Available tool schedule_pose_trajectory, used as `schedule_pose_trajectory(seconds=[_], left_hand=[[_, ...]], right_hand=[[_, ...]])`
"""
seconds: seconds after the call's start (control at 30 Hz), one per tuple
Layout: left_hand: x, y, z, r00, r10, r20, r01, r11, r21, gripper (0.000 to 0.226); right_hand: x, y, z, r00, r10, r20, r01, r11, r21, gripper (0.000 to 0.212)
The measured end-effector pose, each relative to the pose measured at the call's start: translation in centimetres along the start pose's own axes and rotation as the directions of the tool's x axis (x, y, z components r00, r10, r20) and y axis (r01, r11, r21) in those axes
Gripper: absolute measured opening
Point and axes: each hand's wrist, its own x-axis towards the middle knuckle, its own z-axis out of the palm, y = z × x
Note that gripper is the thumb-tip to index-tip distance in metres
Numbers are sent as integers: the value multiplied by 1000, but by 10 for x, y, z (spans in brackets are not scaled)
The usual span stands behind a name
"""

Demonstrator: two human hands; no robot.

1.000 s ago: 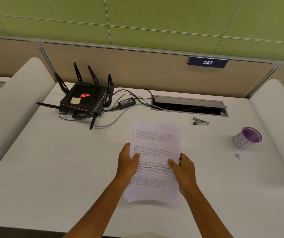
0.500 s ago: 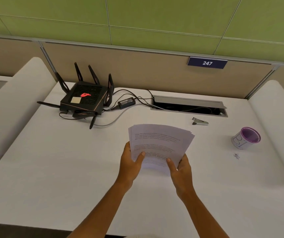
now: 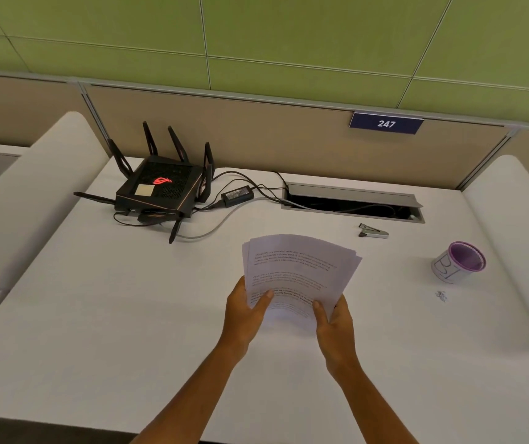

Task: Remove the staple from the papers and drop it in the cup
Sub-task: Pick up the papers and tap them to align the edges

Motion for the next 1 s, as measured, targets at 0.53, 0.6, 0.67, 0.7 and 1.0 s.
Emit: schedule_pose_trajectory(seconds=[0.53, 0.6, 0.67, 0.7, 1.0], left_hand=[[-7, -6, -21, 946, -271, -176, 173, 885, -431, 25], [-12, -5, -15, 942, -293, -166, 176, 848, -500, 27], [-17, -7, -9, 941, -306, -141, 188, 825, -533, 29], [-21, -8, -6, 943, -307, -125, 195, 819, -539, 31], [1, -27, -73, 934, -356, -45, 273, 787, -553, 45]], right_hand=[[-13, 1, -39, 935, 201, 294, -299, 891, 341, 45], [-19, 3, -26, 939, 210, 272, -300, 886, 354, 44], [-22, 4, -13, 948, 230, 221, -296, 892, 342, 36], [-21, 5, -10, 952, 244, 186, -295, 896, 332, 34], [7, -5, -63, 949, 255, 184, -265, 964, 33, 23]])
